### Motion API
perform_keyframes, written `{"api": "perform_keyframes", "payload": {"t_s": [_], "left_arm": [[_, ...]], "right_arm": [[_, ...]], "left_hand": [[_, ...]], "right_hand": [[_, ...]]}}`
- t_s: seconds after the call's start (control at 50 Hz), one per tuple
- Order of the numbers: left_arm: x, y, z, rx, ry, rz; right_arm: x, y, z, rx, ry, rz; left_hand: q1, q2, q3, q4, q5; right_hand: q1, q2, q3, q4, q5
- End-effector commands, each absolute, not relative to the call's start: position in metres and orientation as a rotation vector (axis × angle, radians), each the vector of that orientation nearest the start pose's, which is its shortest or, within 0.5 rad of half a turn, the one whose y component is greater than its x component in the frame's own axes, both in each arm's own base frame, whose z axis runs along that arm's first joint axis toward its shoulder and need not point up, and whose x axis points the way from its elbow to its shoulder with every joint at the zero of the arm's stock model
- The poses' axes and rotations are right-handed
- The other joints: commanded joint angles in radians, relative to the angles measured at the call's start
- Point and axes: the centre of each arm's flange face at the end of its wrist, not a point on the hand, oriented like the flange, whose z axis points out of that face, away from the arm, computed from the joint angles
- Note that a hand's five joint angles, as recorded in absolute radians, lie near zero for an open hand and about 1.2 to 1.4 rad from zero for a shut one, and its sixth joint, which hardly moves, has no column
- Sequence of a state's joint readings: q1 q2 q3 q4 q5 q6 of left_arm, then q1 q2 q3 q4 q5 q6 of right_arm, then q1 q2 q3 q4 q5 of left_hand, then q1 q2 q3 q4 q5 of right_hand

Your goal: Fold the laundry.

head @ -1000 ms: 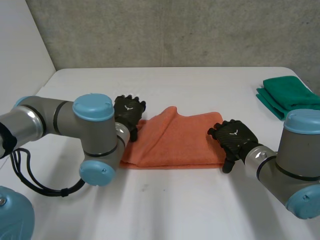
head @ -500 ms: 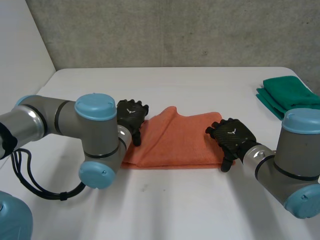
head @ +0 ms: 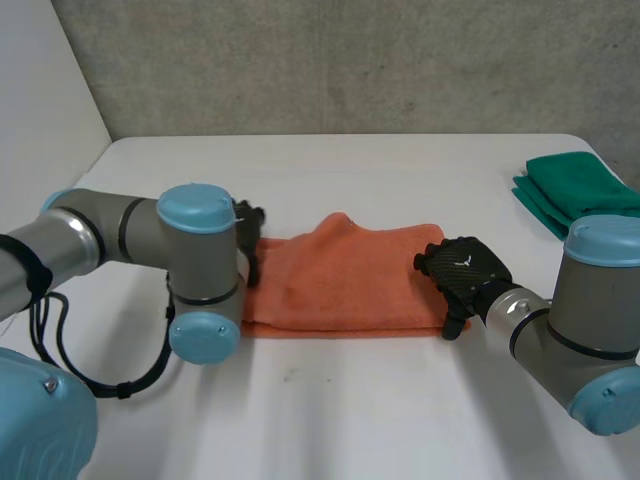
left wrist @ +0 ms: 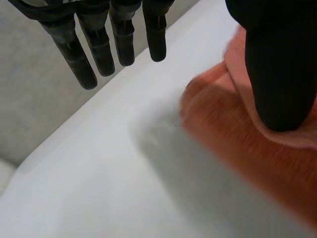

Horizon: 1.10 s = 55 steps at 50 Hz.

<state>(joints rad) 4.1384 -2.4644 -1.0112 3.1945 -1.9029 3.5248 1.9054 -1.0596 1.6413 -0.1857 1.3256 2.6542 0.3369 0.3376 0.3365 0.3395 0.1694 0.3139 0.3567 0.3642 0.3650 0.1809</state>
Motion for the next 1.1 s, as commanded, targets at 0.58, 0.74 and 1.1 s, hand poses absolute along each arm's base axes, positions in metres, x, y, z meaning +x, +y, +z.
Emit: {"api": "perform_keyframes", "payload": {"t_s": [0.58,0.74,1.1], "left_arm": [[-0.313,-0.272,0.18,0.826,2.251,-1.852],[-0.304,-0.253,0.192,0.871,2.278,-1.889],[-0.283,-0.263,0.213,0.685,2.274,-2.004]], "right_arm": [[0.252,-0.288,0.129,-1.426,2.269,-1.846],[0.285,-0.281,0.168,-1.877,2.017,-2.121],[0.415,-0.164,0.15,-1.956,1.221,-1.888]], "left_hand": [[-0.038,-0.039,-0.038,-0.041,-0.045],[-0.056,-0.057,-0.055,-0.058,-0.063],[-0.106,-0.107,-0.105,-0.108,-0.113]], "right_hand": [[1.082,1.04,1.032,1.031,1.041],[1.082,1.04,1.032,1.031,1.041],[0.007,-0.035,-0.043,-0.044,-0.034]]}}
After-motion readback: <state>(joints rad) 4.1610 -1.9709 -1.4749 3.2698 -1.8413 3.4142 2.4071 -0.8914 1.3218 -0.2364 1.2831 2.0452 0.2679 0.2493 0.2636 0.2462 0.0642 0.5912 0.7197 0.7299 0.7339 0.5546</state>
